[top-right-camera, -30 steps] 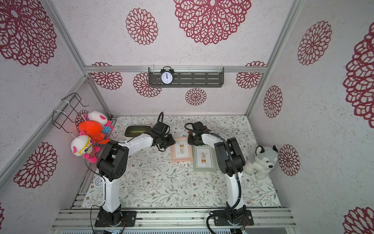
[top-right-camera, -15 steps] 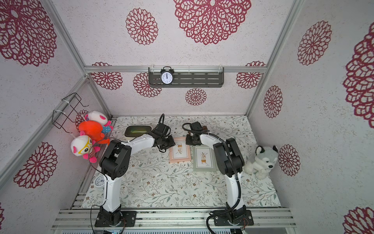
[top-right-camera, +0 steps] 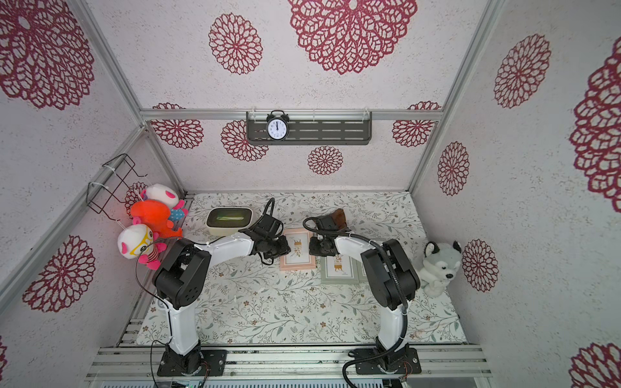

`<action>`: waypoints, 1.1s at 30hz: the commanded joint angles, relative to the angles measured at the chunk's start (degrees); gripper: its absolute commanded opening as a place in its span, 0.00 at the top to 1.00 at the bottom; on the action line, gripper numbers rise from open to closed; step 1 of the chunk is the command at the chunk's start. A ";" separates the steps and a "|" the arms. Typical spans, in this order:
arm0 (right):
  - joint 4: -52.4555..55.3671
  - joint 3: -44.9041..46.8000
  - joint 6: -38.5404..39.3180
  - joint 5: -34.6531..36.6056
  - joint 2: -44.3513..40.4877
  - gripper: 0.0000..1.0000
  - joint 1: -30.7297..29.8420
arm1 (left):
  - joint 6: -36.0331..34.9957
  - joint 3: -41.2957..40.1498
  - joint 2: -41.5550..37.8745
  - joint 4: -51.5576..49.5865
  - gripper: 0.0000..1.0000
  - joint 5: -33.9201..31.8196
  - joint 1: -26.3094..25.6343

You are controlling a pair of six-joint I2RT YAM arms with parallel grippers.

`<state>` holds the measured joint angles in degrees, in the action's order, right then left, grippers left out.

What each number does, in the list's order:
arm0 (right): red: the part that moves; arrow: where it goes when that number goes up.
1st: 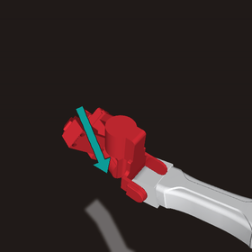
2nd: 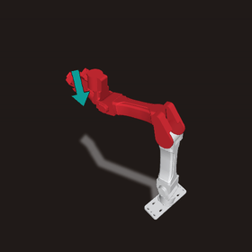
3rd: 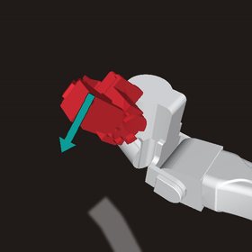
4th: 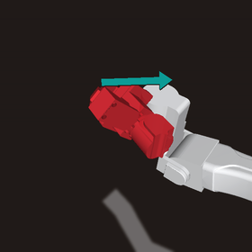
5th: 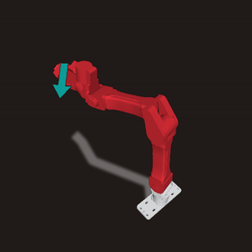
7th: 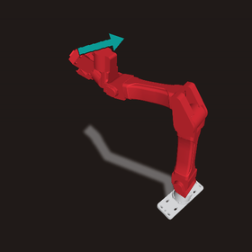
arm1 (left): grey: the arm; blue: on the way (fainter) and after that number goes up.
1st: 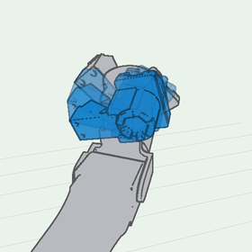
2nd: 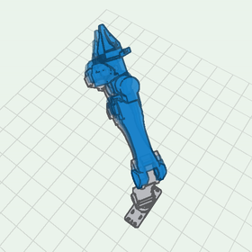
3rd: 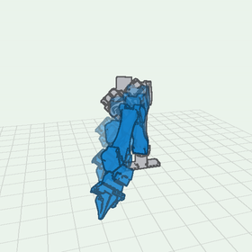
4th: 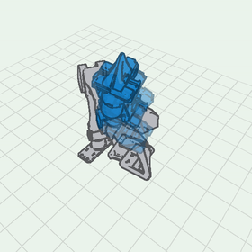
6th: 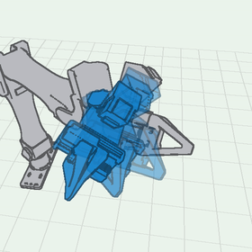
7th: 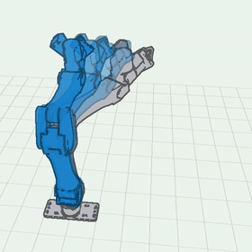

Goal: Wipe the picture frame with a cloth
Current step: Move the picture frame to the center of the board.

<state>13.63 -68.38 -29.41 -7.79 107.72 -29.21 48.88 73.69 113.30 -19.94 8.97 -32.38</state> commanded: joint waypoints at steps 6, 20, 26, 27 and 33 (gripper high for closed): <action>2.41 -4.56 -0.67 1.23 -0.15 0.69 -0.32 | -2.73 2.94 -4.55 -9.74 0.51 -9.70 -0.33; 3.04 -5.60 -0.69 -1.58 3.55 0.65 -0.41 | -2.32 6.03 4.68 -8.03 0.58 -3.26 0.57; 0.42 -0.14 -2.44 -5.98 -0.76 0.76 -0.77 | -1.73 3.62 3.35 -7.42 0.68 -0.68 -0.20; -0.03 1.11 -2.93 -6.03 -1.96 0.77 -0.84 | -1.68 3.09 2.76 -7.19 0.69 -0.13 -0.46; -0.81 9.41 -5.35 -3.27 -9.70 0.79 -0.91 | -0.11 -1.73 -0.18 -5.02 0.72 2.77 -3.25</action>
<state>13.08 -60.75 -32.62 -11.29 102.13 -29.61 47.64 73.93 114.52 -25.61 8.05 -33.39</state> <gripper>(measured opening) 0.212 0.295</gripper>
